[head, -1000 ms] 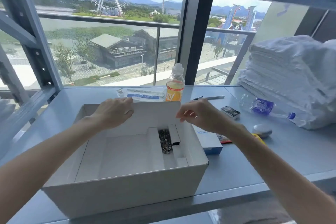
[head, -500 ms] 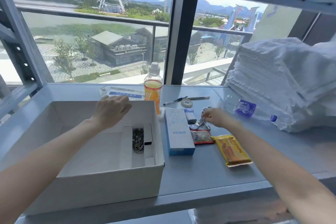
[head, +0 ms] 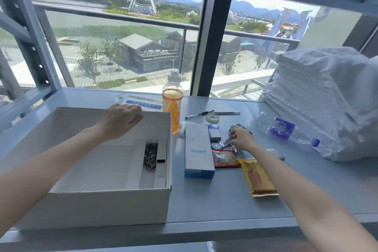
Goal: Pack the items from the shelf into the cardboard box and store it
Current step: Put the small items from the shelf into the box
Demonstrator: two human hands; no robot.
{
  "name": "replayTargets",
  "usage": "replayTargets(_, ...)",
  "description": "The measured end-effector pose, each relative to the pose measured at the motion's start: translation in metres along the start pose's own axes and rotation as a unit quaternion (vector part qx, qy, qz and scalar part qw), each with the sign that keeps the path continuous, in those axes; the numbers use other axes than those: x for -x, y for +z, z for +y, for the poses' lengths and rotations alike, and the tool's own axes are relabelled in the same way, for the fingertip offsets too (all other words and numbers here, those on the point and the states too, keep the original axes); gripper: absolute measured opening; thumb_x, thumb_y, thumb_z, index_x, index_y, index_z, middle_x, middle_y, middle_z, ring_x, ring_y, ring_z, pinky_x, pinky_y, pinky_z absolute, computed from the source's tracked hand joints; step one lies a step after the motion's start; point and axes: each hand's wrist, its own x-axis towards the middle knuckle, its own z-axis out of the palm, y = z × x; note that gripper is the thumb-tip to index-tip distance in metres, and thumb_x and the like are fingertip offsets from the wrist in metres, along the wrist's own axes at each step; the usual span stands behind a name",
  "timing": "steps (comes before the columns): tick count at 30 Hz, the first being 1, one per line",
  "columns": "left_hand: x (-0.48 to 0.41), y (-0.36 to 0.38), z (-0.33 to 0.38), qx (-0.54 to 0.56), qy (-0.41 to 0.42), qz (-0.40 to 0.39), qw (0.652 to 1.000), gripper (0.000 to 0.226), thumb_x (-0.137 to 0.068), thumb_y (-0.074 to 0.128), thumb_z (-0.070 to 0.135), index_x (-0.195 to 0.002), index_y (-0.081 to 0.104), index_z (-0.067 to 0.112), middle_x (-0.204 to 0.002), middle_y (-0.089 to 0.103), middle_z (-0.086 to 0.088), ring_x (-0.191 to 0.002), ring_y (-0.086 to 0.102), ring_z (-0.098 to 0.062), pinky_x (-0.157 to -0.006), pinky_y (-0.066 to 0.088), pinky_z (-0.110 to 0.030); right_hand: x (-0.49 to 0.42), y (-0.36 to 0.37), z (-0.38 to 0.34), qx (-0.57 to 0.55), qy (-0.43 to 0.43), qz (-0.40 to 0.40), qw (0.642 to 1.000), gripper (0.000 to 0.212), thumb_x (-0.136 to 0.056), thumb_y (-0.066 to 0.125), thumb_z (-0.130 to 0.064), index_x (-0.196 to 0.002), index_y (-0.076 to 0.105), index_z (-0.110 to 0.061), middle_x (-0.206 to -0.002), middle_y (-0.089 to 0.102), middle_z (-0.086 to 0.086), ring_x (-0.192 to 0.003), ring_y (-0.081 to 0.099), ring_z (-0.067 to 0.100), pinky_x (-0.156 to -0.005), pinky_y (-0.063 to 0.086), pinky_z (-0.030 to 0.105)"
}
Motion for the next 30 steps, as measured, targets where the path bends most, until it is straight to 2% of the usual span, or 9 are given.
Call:
replayTargets(4, 0.0, 0.001, 0.0, -0.002, 0.004, 0.006, 1.0, 0.021, -0.092, 0.054, 0.024, -0.077, 0.049, 0.01, -0.074, 0.064, -0.004, -0.065, 0.061, -0.027, -0.063, 0.034, -0.031, 0.004, -0.011, 0.003, 0.025, -0.02, -0.045, 0.998, 0.033, -0.078, 0.071, -0.016, -0.108, 0.061, -0.005, -0.115, 0.061, 0.008, -0.106, 0.055, 0.025, -0.078, 0.041, 0.026)
replayTargets(7, 0.0, 0.002, -0.002, 0.002, 0.004, 0.016, 1.0, 0.024, -0.093, 0.051, 0.027, -0.076, 0.05, 0.01, -0.073, 0.064, -0.004, -0.064, 0.061, -0.027, -0.062, 0.032, -0.03, 0.009, -0.022, 0.004, 0.046, -0.017, -0.106, 0.993, 0.029, -0.08, 0.072, -0.027, -0.097, 0.059, -0.006, -0.099, 0.063, 0.011, -0.087, 0.054, 0.022, -0.072, 0.042, 0.029)
replayTargets(12, 0.0, 0.003, -0.004, 0.021, 0.007, 0.01, 1.0, 0.024, -0.094, 0.047, 0.033, -0.081, 0.053, 0.013, -0.081, 0.067, 0.0, -0.072, 0.062, -0.025, -0.065, 0.034, -0.031, 0.018, -0.053, -0.008, -0.14, -0.013, -0.145, 0.98, 0.029, -0.08, 0.072, -0.012, -0.086, 0.044, -0.008, -0.077, 0.057, 0.006, -0.068, 0.059, 0.02, -0.063, 0.054, 0.029)
replayTargets(16, 0.0, 0.004, -0.006, 0.031, 0.005, 0.0, 0.999, 0.026, -0.094, 0.044, 0.037, -0.086, 0.053, 0.014, -0.087, 0.067, 0.001, -0.078, 0.062, -0.024, -0.068, 0.033, -0.03, 0.025, -0.078, -0.025, -0.116, -0.061, -0.121, 0.984, 0.025, -0.078, 0.072, -0.007, -0.086, 0.049, -0.01, -0.079, 0.052, 0.006, -0.063, 0.055, 0.018, -0.062, 0.055, 0.03)
replayTargets(18, 0.0, 0.002, -0.006, 0.037, 0.005, -0.008, 0.999, 0.026, -0.094, 0.043, 0.038, -0.087, 0.051, 0.014, -0.089, 0.066, 0.001, -0.081, 0.062, -0.023, -0.069, 0.033, -0.03, 0.028, -0.088, -0.034, -0.11, -0.07, -0.11, 0.985, 0.025, -0.076, 0.07, -0.001, -0.088, 0.052, -0.011, -0.085, 0.05, 0.005, -0.064, 0.053, 0.017, -0.056, 0.054, 0.022)
replayTargets(20, 0.0, 0.0, -0.005, 0.037, 0.004, -0.021, 0.999, 0.025, -0.095, 0.042, 0.038, -0.087, 0.05, 0.015, -0.091, 0.065, 0.0, -0.084, 0.061, -0.024, -0.07, 0.032, -0.03, 0.032, -0.098, -0.043, -0.062, -0.094, -0.094, 0.989, 0.027, -0.071, 0.066, 0.003, -0.087, 0.055, -0.015, -0.085, 0.054, 0.005, -0.064, 0.052, 0.017, -0.048, 0.045, 0.015)
replayTargets(23, -0.002, -0.004, -0.004, 0.021, -0.001, -0.051, 0.998, 0.026, -0.096, 0.04, 0.039, -0.09, 0.048, 0.014, -0.093, 0.063, 0.0, -0.085, 0.06, -0.024, -0.07, 0.031, -0.03, 0.037, -0.112, -0.054, 0.018, -0.127, -0.065, 0.99, 0.027, -0.068, 0.068, 0.0, -0.088, 0.061, -0.016, -0.079, 0.056, 0.0, -0.066, 0.048, 0.014, -0.052, 0.036, 0.018)
replayTargets(26, -0.003, -0.009, -0.01, 0.003, -0.022, -0.082, 0.996, 0.025, -0.096, 0.039, 0.038, -0.092, 0.046, 0.015, -0.096, 0.063, -0.001, -0.074, 0.051, -0.019, -0.063, 0.032, -0.029, 0.043, -0.129, -0.06, 0.023, -0.147, -0.024, 0.989, 0.022, -0.067, 0.074, -0.006, -0.086, 0.066, -0.015, -0.067, 0.053, -0.008, -0.06, 0.044, 0.004, -0.052, 0.031, 0.008)
replayTargets(30, 0.004, -0.019, -0.037, -0.025, -0.061, -0.144, 0.987, 0.029, -0.095, 0.036, 0.044, -0.092, 0.046, 0.017, -0.095, 0.063, -0.005, -0.076, 0.055, -0.025, -0.059, 0.036, -0.03, 0.052, -0.146, -0.071, 0.028, -0.182, 0.011, 0.983, 0.017, -0.068, 0.077, -0.009, -0.082, 0.07, -0.014, -0.064, 0.055, -0.003, -0.062, 0.046, 0.011, -0.056, 0.032, 0.006)
